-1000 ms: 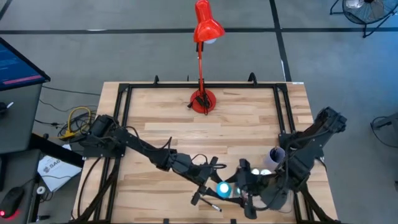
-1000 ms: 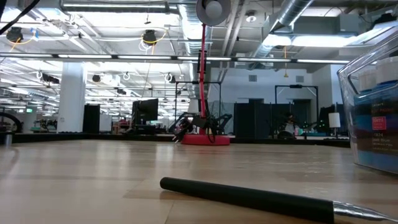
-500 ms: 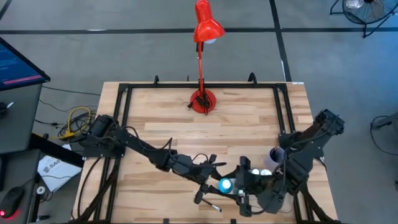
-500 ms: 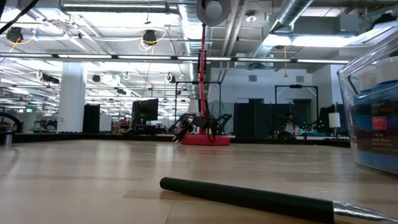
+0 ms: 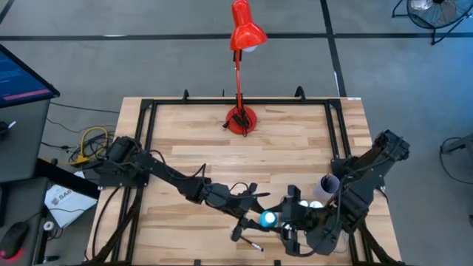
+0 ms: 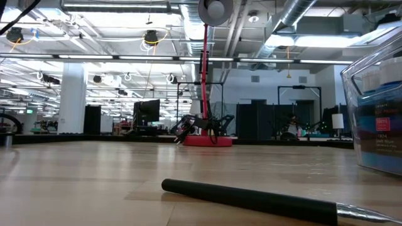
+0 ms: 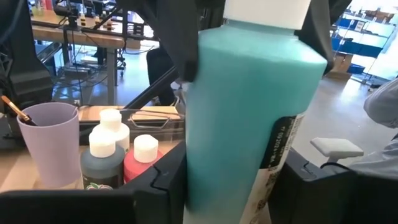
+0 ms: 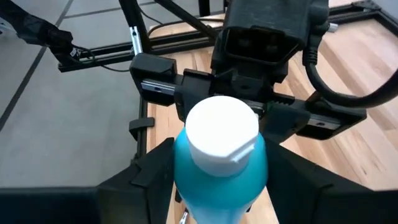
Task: Pick & Place Paint Supplies
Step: Put the light blue paint bottle into the transparent bin
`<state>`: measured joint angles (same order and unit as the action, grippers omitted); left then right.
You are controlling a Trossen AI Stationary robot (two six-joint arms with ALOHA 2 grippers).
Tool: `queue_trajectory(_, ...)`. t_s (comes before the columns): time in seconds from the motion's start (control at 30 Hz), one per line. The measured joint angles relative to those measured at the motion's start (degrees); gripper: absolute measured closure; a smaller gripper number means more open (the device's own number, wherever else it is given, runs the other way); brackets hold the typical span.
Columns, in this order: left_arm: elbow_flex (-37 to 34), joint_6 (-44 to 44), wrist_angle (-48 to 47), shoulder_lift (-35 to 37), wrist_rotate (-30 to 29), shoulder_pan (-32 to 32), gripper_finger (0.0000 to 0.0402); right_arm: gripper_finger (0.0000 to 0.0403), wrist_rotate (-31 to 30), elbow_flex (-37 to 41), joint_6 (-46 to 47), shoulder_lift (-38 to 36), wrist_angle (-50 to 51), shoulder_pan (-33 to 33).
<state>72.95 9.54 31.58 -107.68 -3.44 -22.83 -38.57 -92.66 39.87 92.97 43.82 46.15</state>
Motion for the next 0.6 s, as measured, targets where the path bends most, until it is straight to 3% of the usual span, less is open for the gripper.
queue_trajectory(0.3,0.0,-0.3,-0.2,-0.1,0.2,0.0,0.0255,0.021,0.4,0.0,3.1,0.0,2.4,0.0)
queue_trajectory(0.47,-0.1,0.0,-0.3,-0.1,-0.3,0.0,0.0284,0.0208,3.6,0.0,2.7,0.0,1.8,-0.2)
queue_trajectory(0.6,-0.1,-0.3,0.6,-0.1,0.3,-0.1,0.0295,0.014,6.0,0.2,1.3,0.1,0.6,-0.1)
